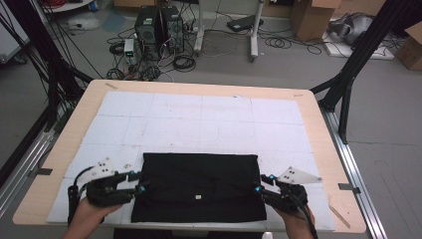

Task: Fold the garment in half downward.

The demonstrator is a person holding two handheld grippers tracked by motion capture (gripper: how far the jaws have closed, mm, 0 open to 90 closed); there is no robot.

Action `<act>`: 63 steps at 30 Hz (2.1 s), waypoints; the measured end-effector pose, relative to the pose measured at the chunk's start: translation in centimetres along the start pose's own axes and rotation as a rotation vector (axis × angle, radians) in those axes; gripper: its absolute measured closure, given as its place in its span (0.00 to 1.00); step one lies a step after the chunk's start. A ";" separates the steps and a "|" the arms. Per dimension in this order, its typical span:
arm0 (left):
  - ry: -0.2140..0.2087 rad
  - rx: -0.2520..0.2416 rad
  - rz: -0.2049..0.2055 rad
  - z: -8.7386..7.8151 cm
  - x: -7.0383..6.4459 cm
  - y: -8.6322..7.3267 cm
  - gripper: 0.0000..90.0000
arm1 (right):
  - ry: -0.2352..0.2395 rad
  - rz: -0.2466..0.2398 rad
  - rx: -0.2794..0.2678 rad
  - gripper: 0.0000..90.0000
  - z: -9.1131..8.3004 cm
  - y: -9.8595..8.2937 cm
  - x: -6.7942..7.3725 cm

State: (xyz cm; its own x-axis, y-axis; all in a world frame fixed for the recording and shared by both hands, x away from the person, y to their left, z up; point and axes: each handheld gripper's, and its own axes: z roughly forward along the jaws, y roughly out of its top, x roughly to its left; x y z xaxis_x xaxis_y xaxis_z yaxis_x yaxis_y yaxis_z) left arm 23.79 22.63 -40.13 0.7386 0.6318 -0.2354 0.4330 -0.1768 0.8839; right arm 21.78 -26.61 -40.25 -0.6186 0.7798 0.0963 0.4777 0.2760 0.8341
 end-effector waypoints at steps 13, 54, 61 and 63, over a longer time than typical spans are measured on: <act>0.153 0.006 -0.039 4.8 6.3 2.9 0.43 | -0.119 0.051 -0.043 0.48 4.0 3.5 -4.9; 0.302 0.017 -0.091 10.6 12.0 7.1 0.96 | -0.156 0.110 0.028 0.95 10.0 6.7 -10.9; 0.315 0.051 -0.104 11.7 12.6 6.7 0.96 | -0.189 0.117 0.070 0.95 11.6 7.1 -11.7; 0.318 0.054 -0.107 11.7 12.6 6.6 0.96 | -0.194 0.117 0.071 0.95 11.8 7.0 -11.7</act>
State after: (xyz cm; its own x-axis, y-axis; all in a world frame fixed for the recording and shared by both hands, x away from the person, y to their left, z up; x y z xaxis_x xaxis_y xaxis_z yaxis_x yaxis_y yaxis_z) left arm 42.03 20.57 -42.03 0.4933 0.8509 -0.1806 0.5323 -0.1311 0.8363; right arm 39.74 -27.11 -41.94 -0.4280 0.9004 0.0782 0.5859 0.2106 0.7826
